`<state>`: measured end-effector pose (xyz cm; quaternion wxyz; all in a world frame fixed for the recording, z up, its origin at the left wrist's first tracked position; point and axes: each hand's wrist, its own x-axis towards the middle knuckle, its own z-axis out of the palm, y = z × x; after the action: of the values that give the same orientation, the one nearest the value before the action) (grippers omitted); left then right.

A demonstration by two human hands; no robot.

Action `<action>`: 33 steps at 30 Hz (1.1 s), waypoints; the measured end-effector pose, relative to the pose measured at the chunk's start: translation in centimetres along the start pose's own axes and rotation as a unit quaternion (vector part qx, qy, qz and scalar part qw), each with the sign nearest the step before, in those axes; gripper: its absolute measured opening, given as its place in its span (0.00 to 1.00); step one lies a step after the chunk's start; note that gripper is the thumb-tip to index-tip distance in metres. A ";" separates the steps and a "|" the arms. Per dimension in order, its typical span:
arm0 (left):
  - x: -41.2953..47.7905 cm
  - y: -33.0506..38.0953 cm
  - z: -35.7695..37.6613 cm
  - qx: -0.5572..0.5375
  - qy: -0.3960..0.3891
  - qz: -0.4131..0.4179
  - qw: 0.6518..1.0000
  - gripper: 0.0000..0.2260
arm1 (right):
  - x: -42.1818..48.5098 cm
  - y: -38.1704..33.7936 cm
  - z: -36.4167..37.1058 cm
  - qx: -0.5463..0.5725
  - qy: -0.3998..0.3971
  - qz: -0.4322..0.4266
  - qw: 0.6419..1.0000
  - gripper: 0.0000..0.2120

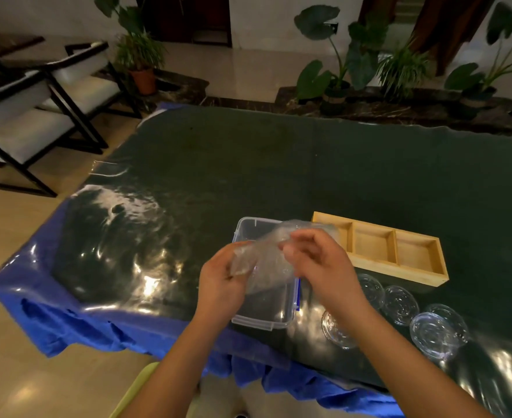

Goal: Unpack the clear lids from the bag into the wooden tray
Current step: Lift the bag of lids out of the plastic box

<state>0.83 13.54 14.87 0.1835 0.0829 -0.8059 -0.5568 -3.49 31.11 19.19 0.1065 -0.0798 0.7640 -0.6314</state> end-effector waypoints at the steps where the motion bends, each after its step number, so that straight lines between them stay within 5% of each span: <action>1: 0.1 0.8 -0.3 -0.011 0.008 -0.023 1.000 0.12 | -0.4 0.0 -0.6 -0.107 -0.007 -0.081 0.991 0.18; 3: 0.4 2.1 -1.0 -0.050 0.015 -0.048 0.997 0.04 | -0.7 -0.3 -1.1 -0.325 -0.033 -0.256 0.910 0.32; 5: 0.8 3.5 -1.6 -0.080 -0.007 -0.029 0.996 0.05 | -0.4 -1.1 -1.0 -0.421 -0.028 -0.337 0.842 0.40; 8: 1.0 5.2 -2.1 -0.049 -0.071 -0.011 0.996 0.05 | 0.5 -2.8 -0.7 -0.443 0.003 -0.370 0.816 0.33; 10: 1.3 5.4 -2.7 -0.032 -0.098 -0.016 0.995 0.04 | 0.6 -3.9 -0.9 -0.414 -0.010 -0.356 0.837 0.19; 13: 1.4 4.8 -4.1 0.004 -0.123 -0.029 0.992 0.05 | 1.2 -5.2 -2.6 -0.248 -0.014 -0.227 0.942 0.04; 16: 1.4 4.1 -5.2 0.066 -0.129 0.006 0.989 0.04 | 1.5 -6.5 -4.7 -0.054 -0.010 -0.039 0.998 0.10; 20: 1.2 4.4 -4.9 0.067 -0.168 0.006 0.983 0.02 | 0.6 -6.5 -5.3 -0.044 -0.008 -0.002 0.999 0.05; 23: 1.2 4.6 -4.8 0.038 -0.149 -0.002 0.988 0.05 | -0.9 -6.7 -5.6 -0.242 0.034 -0.074 0.967 0.36; 26: 0.8 5.2 -4.1 0.047 -0.163 0.002 0.986 0.06 | -2.0 -6.1 -3.5 -0.489 0.063 -0.174 0.853 0.52; 28: 0.3 5.6 -3.7 0.060 -0.192 0.008 0.980 0.06 | -0.6 -5.5 -3.5 -0.503 0.074 -0.185 0.841 0.41; 31: 0.2 6.0 -4.7 0.075 -0.207 0.014 0.975 0.07 | 1.6 -6.2 -7.2 -0.213 0.028 -0.078 0.974 0.13; 33: 0.4 6.2 -5.5 0.084 -0.212 0.009 0.974 0.08 | 1.1 -6.5 -8.7 -0.049 -0.051 -0.008 0.998 0.08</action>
<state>3.09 10.90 22.44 0.0054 -0.0291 -0.8708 -0.4907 -6.97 37.86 27.03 0.1360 -0.1226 0.7867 -0.5896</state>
